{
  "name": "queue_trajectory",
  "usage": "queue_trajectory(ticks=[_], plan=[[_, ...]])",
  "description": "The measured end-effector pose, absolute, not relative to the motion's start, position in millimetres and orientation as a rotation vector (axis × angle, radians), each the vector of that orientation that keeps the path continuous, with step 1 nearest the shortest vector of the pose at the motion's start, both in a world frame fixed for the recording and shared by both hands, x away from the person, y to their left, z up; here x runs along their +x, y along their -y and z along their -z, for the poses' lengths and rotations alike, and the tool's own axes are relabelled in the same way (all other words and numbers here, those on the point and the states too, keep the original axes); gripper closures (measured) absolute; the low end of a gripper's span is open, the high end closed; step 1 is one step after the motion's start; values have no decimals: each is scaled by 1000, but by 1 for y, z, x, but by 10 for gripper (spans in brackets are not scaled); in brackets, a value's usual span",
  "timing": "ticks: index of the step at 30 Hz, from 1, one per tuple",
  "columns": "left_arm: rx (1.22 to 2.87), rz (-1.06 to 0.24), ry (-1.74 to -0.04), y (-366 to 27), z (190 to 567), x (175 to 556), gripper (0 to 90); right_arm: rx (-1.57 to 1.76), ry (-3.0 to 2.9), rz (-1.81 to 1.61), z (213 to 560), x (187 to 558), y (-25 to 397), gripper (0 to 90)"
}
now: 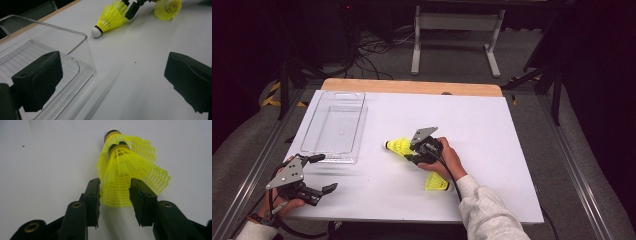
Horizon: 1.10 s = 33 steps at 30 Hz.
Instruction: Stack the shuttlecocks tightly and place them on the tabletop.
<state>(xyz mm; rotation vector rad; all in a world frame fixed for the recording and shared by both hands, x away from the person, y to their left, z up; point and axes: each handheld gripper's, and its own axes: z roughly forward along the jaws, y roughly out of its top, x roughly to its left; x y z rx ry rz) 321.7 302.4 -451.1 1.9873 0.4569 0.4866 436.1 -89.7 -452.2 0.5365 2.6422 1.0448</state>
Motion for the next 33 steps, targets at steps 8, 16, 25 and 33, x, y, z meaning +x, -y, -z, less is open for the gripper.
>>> queue_trajectory(ticks=[8, 16, 25, 33], plan=[[1986, -485, -453, -302, 451, 322, 27, 544, -2619, -1058, 447, 435, 92, 588], [1986, -485, -453, -303, 451, 322, 27, 545, -2598, -1071, 442, 434, 95, 571], [1990, -484, -453, -302, 451, 322, 28, 540, -2562, -1077, 432, 431, 102, 553], [1989, -486, -451, -302, 451, 322, 28, 545, -2523, -1105, 420, 426, 110, 531]])
